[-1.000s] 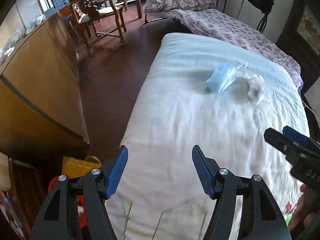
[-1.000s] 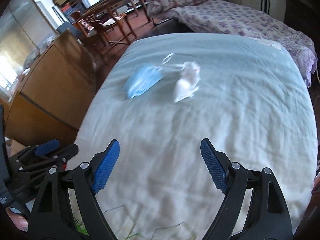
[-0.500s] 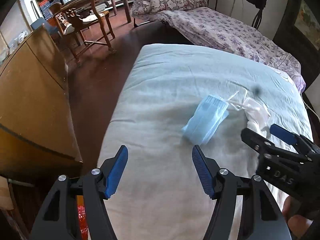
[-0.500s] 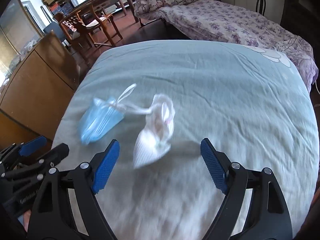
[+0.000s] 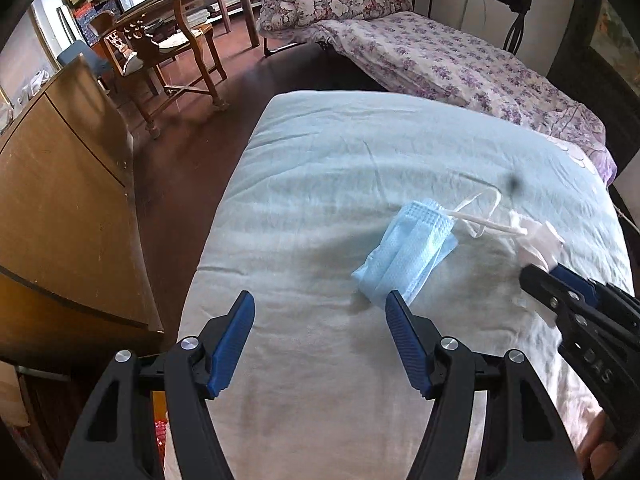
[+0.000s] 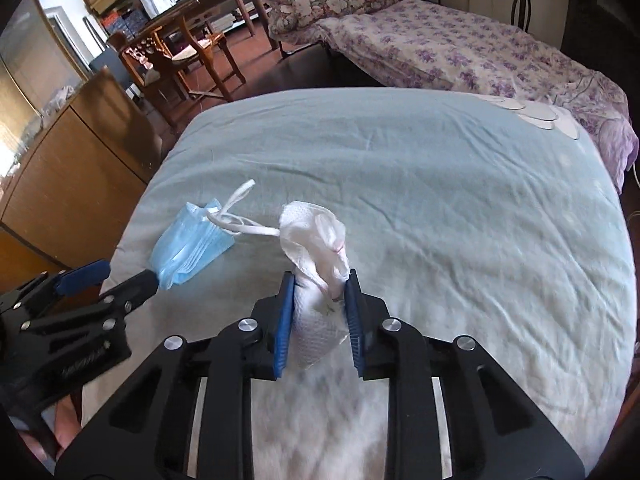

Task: Collect trash
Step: 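Grasp the white tissue with the right tool while the left tool grasps the blue mask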

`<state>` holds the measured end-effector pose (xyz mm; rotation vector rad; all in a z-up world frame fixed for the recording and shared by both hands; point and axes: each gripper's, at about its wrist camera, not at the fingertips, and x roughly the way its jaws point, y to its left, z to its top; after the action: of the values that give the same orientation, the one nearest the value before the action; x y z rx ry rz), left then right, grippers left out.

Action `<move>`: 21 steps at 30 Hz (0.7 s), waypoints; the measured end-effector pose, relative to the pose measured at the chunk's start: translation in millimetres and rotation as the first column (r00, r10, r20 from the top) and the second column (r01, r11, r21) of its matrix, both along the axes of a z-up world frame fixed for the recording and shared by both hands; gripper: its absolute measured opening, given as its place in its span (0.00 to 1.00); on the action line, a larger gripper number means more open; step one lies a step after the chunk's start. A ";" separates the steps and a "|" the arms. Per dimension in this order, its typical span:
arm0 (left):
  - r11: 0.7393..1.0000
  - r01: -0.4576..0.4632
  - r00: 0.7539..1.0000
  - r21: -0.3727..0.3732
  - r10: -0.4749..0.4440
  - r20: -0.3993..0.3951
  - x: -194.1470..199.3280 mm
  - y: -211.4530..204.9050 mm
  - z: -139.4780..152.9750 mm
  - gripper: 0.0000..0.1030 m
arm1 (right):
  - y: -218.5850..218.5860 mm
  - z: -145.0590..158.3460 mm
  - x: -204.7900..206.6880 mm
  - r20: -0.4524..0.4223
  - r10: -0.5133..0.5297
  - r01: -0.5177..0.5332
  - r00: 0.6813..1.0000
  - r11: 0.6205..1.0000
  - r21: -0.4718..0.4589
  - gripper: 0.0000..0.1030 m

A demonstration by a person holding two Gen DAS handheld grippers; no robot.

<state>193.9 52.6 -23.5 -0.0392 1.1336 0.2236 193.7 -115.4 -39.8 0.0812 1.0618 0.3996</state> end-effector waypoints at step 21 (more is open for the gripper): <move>0.990 0.114 0.993 0.085 -0.116 0.030 28.8 -32.1 -8.4 0.67 | -27.5 8.6 -24.3 -0.056 0.006 -0.002 0.998 0.997 0.071 0.26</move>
<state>222.7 20.6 -31.9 0.0953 1.0876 0.1662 169.4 -142.9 -31.2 0.1544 1.1030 0.4405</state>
